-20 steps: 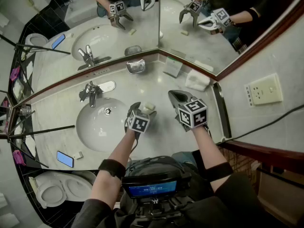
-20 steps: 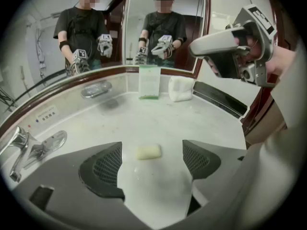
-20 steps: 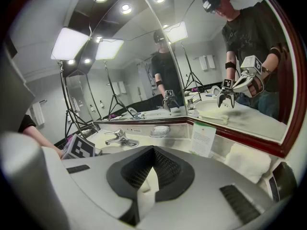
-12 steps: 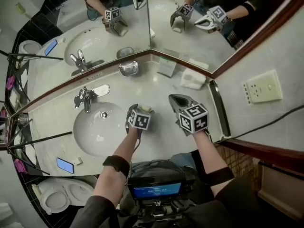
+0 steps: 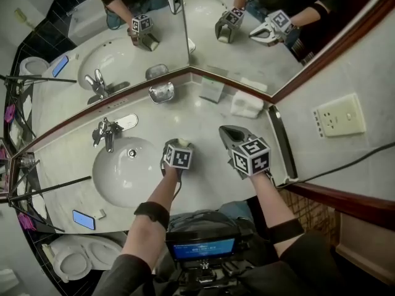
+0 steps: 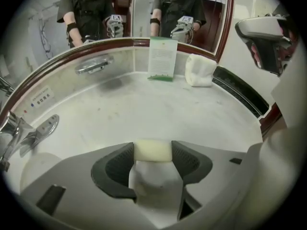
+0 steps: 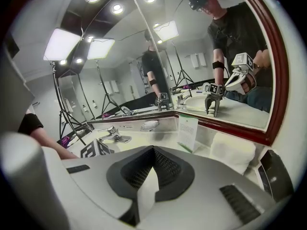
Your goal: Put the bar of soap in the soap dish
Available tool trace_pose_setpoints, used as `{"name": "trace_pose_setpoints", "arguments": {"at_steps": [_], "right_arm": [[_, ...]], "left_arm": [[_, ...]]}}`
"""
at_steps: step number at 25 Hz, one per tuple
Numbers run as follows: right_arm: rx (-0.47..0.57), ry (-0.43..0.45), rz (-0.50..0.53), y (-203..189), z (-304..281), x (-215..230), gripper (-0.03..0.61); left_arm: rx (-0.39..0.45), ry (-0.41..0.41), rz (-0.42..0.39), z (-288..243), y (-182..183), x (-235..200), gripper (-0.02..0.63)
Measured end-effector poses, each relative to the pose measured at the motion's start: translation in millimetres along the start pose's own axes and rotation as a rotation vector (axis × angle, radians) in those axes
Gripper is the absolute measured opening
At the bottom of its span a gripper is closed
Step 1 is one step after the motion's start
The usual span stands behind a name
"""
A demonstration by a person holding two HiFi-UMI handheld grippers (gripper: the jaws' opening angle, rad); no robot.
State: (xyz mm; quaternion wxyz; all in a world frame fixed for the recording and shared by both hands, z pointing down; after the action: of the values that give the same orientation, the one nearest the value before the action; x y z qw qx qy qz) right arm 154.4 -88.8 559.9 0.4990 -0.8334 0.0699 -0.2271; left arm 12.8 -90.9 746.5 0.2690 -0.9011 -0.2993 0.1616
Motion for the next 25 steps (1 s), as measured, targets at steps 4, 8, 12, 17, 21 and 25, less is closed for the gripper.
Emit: {"name": "trace_pose_setpoints", "arguments": {"at_steps": [4, 8, 12, 17, 21, 25], "right_arm": [[-0.003, 0.008, 0.003, 0, -4, -1, 0.021], [-0.008, 0.024, 0.008, 0, -11, -6, 0.021], [-0.011, 0.051, 0.021, 5, -21, -16, 0.021], [0.005, 0.109, 0.05, 20, -38, -38, 0.021], [0.032, 0.167, 0.057, 37, -49, -62, 0.021], [0.045, 0.225, 0.077, 45, -60, -88, 0.021]], "left_arm": [[0.006, -0.006, 0.002, 1, 0, -1, 0.248], [0.059, -0.004, 0.001, 10, 10, -7, 0.247], [0.196, 0.01, -0.018, 39, 47, -16, 0.247], [0.454, 0.018, -0.046, 111, 107, -21, 0.247], [0.614, 0.084, -0.045, 173, 129, -30, 0.247], [0.674, 0.155, -0.043, 216, 127, -39, 0.247]]}}
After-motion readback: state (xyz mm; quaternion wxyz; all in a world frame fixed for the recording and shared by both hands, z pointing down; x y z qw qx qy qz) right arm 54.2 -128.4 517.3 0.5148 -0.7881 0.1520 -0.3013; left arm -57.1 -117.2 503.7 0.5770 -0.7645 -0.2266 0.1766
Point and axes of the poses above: the fingertips, and each gripper's own axes: z backward along the fingers, x to its right, y out of its top, the point moved 1 cm from there along z, backward along the fingers, and after that the axes turned 9 degrees about x, right-handed, at the moved point
